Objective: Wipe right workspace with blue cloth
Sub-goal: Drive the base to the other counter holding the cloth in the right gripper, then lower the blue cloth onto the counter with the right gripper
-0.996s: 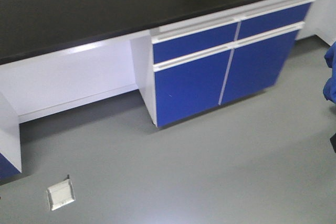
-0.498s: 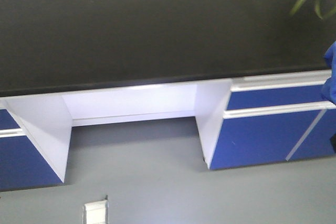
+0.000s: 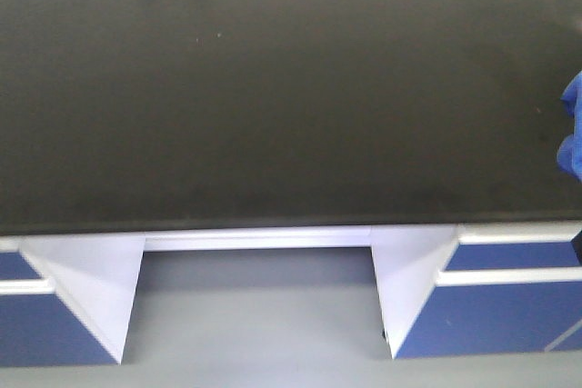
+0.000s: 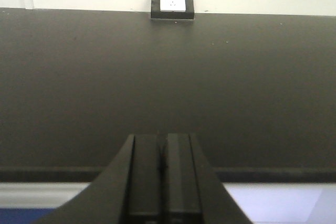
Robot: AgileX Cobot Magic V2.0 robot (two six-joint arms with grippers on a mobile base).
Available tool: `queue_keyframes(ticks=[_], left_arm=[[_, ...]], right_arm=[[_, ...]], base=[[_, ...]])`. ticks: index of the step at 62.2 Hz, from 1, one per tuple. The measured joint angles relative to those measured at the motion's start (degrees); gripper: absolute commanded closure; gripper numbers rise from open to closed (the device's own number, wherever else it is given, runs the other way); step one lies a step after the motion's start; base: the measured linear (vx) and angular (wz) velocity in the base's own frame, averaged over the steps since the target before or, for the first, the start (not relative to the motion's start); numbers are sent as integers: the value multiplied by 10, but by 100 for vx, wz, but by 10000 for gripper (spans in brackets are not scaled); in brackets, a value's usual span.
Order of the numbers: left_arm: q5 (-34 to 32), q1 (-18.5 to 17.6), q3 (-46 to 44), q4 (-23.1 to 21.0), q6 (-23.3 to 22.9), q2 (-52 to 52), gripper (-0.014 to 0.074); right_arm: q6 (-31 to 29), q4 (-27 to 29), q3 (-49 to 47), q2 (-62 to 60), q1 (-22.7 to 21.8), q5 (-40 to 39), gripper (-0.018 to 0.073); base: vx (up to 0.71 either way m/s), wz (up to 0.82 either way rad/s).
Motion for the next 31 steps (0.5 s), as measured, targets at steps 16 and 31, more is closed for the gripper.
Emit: queue_keyframes(ticks=[16,31], left_arm=[[0,0,0,0,0,0,602],[0,0,0,0,0,0,602]], right_arm=[[0,0,0,0,0,0,559],[0,0,0,0,0,0,559]], base=[[34,4],[28,2]])
